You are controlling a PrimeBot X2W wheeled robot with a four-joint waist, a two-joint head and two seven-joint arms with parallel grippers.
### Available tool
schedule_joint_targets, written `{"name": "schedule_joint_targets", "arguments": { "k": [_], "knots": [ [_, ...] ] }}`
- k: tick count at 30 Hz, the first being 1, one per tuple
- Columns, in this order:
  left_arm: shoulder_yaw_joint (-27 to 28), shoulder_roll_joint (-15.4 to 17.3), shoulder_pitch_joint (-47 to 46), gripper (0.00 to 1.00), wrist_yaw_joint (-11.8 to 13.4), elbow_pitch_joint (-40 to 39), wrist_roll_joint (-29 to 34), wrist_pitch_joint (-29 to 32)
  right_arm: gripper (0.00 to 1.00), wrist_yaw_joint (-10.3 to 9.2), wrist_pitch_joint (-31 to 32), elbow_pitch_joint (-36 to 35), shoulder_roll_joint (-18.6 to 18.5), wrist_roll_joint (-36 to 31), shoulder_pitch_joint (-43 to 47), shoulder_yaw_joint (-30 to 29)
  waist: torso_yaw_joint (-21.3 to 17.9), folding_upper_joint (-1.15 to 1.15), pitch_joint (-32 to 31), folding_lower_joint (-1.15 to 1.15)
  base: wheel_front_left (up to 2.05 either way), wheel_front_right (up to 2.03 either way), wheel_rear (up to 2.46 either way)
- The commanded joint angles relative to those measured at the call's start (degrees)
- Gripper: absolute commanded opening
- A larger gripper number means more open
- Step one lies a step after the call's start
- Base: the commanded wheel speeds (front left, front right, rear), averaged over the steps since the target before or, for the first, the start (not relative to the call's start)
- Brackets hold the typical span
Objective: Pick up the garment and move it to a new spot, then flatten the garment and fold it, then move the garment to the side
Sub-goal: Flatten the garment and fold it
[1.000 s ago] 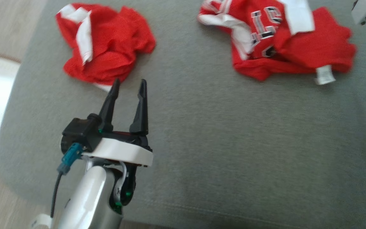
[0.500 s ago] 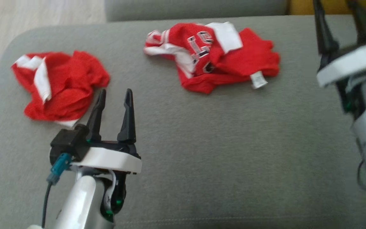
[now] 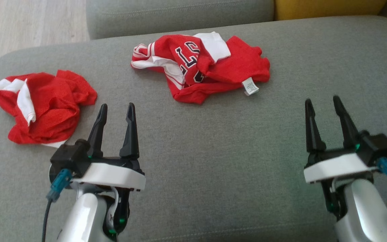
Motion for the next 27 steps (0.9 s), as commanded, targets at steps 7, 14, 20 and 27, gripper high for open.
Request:
{"name": "schedule_joint_targets", "arguments": {
  "k": [7, 14, 20, 27],
  "knots": [
    [1.3, 0.4, -1.8, 1.0, -0.4, -1.9, 0.6, -0.3, 1.0, 0.21, 2.1, -4.2, 1.6, -1.1, -0.6, -1.5, 2.7, 0.0, 2.3, 0.0, 0.0, 0.0, 0.0],
    [-0.6, 0.4, -3.5, 1.0, -0.4, -1.7, 0.3, -0.3, 1.0, 0.21, 6.8, 1.2, 1.8, -0.8, -5.8, -4.5, 7.6, 0.0, 6.4, 0.0, 0.0, 0.0, 0.0],
    [-2.0, 0.4, -4.6, 1.0, 0.0, -1.5, -0.2, -0.3, 1.0, 0.21, 8.8, 10.4, 1.1, -4.9, -11.9, -6.1, 11.9, 0.0, 9.5, 0.0, 0.0, 0.0, 0.0],
    [-2.9, 0.4, -5.3, 1.0, 0.4, -1.8, -0.8, -0.3, 1.0, 0.21, 8.5, 20.7, -0.9, -10.1, -17.3, -9.6, 15.5, 0.0, 11.6, 0.0, 0.0, 0.0, 0.0]
  ]
}}
